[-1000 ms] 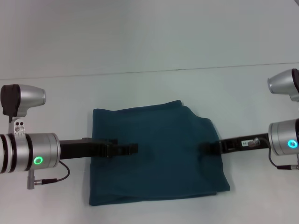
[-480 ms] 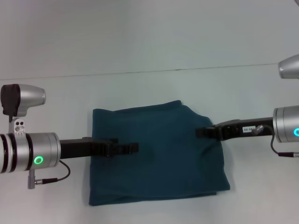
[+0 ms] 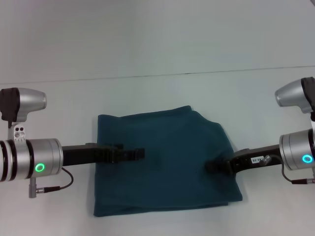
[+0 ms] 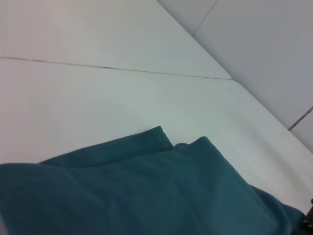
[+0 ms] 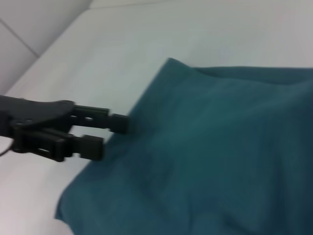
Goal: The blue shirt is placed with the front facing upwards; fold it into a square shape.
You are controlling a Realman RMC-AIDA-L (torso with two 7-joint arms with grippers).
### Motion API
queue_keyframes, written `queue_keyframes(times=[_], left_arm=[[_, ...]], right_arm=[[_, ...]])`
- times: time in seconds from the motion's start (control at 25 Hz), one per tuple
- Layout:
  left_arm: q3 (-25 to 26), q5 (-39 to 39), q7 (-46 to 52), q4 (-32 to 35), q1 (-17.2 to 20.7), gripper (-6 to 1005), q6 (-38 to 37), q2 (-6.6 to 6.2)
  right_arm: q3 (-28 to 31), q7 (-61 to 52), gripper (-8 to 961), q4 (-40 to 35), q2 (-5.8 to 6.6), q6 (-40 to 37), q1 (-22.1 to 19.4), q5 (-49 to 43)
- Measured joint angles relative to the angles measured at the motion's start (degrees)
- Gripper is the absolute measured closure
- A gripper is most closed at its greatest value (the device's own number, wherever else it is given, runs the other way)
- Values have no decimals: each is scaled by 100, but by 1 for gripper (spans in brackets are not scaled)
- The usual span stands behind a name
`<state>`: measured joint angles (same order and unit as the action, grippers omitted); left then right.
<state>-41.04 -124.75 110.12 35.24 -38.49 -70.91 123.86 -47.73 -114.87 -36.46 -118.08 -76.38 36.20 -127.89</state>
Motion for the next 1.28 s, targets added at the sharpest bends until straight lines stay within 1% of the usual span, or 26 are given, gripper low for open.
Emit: queue_keyframes(times=[0.12,0.28,0.48,0.72,0.88,1.12,1.28], left_arm=[[0,0,0,0,0,126,4,-1],[1,4,0,0,3,126,6,6],[9,5,0,4,13,125,-28,4],[20,5,1,87,71,125,-158,-19],[22,37,4,151,97,125,-264,-18],[24,542,-466,211,263,125,-852,3],[25,924,-888,193,417,124,-1158,8]], right_arm=[[-35,30,933,129,-2,263,-5,-5],[-71,159,931,218,-61,593,38,-7],[-31,560,928,185,-105,568,46,187],[22,1223,925,155,-34,103,-127,951],[33,1505,922,139,-5,65,-295,1212],[99,2011,919,88,-34,13,-649,1579],[101,2306,917,86,30,-105,-783,1747]])
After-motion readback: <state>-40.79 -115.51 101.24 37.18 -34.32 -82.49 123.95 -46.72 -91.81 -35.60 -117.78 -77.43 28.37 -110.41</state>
